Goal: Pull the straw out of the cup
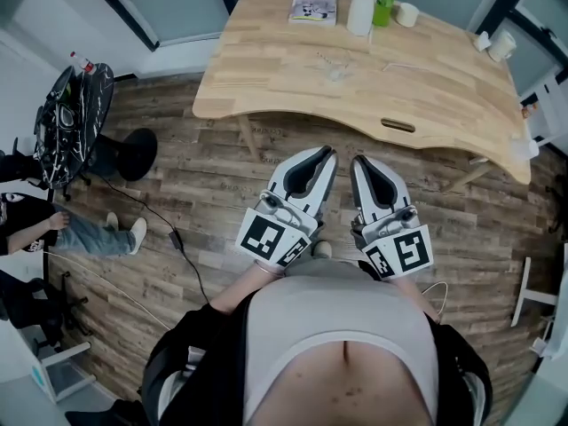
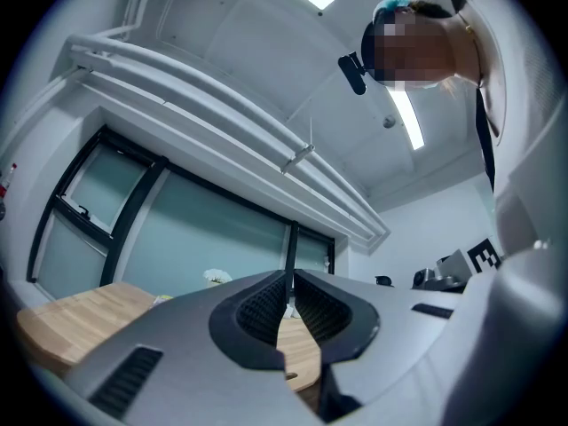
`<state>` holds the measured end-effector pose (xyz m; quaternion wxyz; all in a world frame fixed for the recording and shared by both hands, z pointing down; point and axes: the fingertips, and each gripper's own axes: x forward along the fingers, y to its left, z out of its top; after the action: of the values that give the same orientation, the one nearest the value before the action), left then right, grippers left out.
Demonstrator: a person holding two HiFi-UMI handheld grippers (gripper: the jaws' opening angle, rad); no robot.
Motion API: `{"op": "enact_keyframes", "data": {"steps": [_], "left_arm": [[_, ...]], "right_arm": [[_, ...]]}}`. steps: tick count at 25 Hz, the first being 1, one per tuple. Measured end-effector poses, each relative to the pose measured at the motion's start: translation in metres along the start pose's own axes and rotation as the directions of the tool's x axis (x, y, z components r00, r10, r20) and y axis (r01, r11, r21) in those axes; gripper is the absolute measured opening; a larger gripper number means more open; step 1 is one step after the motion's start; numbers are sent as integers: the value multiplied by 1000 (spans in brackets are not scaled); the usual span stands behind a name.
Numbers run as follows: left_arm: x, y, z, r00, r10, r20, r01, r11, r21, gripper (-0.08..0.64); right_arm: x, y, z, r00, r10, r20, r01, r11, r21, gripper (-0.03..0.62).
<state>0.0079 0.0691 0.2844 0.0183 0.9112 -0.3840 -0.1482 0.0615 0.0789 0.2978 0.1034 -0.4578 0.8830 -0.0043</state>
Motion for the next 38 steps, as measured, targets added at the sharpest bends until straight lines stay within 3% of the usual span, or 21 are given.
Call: {"op": "enact_keyframes", "data": {"steps": [15, 23, 38], "left_arm": [[3, 5, -8, 997, 74, -7, -74, 997, 1, 32], [20, 19, -12, 997, 72, -10, -72, 997, 9, 32], [89, 96, -27, 999, 50, -13, -50, 999, -8, 32]], "right_arm": [[2, -13, -5, 1000, 27, 1, -27, 1000, 15, 31], [18, -27, -5, 1000, 28, 7, -28, 1000, 8, 31], [96, -89, -15, 1000, -24, 6, 25, 1000, -12, 31]]}}
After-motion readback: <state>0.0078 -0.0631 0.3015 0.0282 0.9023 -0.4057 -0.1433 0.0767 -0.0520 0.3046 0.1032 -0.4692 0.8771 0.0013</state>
